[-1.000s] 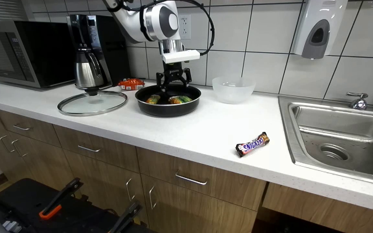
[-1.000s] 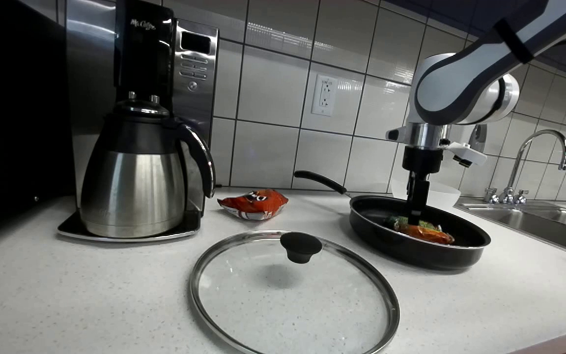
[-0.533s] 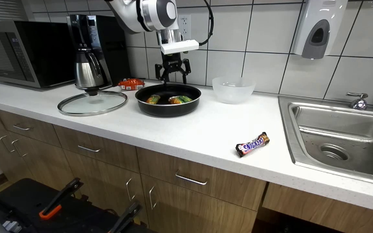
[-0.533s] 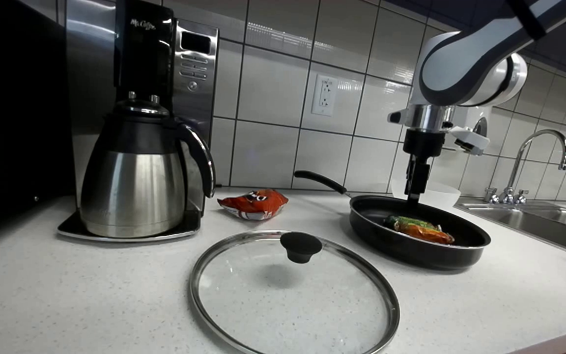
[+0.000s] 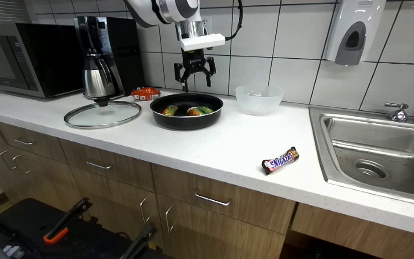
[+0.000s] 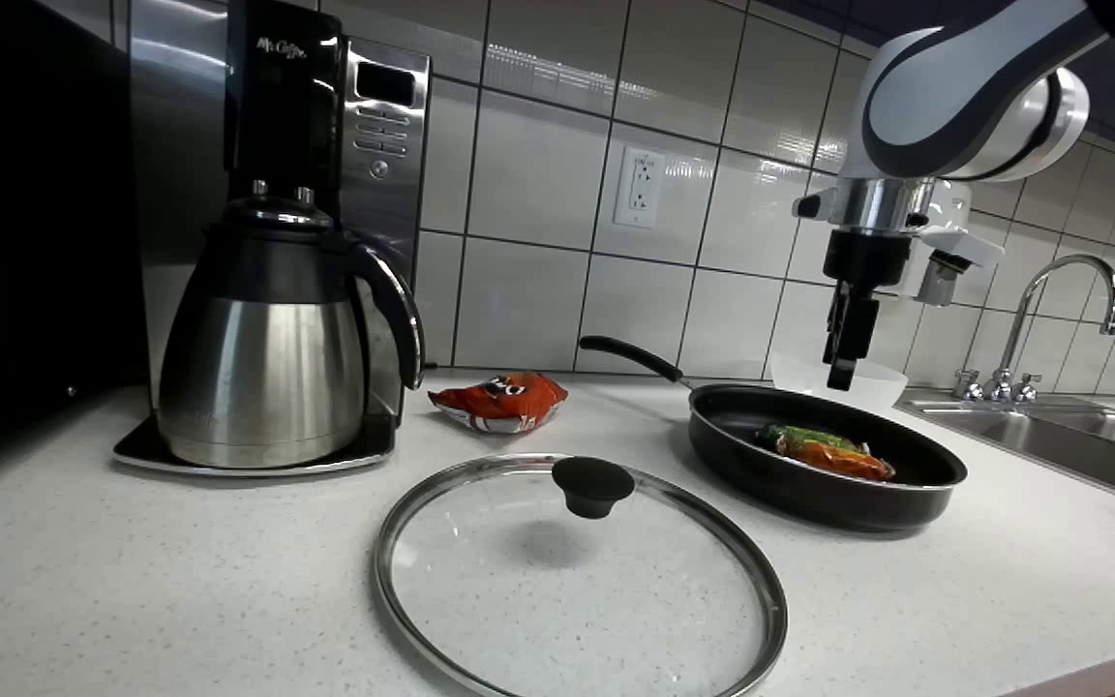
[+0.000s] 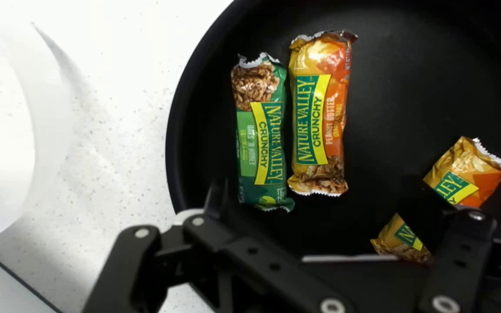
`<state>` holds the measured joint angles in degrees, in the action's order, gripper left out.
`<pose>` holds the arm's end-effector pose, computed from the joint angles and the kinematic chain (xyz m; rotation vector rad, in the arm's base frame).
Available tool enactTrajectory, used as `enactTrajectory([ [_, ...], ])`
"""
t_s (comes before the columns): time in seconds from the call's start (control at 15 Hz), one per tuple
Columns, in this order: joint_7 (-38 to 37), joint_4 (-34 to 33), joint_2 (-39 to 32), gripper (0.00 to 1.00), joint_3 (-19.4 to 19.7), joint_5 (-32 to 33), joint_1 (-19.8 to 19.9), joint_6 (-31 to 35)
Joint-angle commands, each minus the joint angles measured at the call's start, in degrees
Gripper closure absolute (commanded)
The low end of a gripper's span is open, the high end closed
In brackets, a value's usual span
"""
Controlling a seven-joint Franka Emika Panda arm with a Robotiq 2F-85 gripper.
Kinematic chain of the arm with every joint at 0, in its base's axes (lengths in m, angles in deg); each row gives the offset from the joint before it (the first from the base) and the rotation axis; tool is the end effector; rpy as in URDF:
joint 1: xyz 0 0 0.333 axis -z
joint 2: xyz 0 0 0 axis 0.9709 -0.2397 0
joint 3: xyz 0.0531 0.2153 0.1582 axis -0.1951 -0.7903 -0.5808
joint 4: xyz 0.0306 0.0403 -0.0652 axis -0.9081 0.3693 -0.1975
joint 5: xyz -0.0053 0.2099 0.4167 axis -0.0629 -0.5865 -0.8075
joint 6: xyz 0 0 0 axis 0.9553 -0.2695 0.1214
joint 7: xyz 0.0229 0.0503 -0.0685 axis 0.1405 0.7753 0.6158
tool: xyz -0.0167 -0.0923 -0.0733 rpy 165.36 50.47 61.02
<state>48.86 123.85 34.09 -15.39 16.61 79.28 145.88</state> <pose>0.6925 -0.0275 0.2516 2.7272 1.2567 0.0419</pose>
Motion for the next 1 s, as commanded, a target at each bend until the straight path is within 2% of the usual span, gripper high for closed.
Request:
enactTrajectory([
  [0.0,1.1,5.4,5.7,0.00,-0.3,-1.5,1.6,-1.3],
  [0.4,-2.5,11.5,11.1,0.00,2.0,-1.2,2.2,-1.6],
  [0.93,-10.9,18.1,16.1,0.00,6.8,-0.5,3.8,-1.0],
])
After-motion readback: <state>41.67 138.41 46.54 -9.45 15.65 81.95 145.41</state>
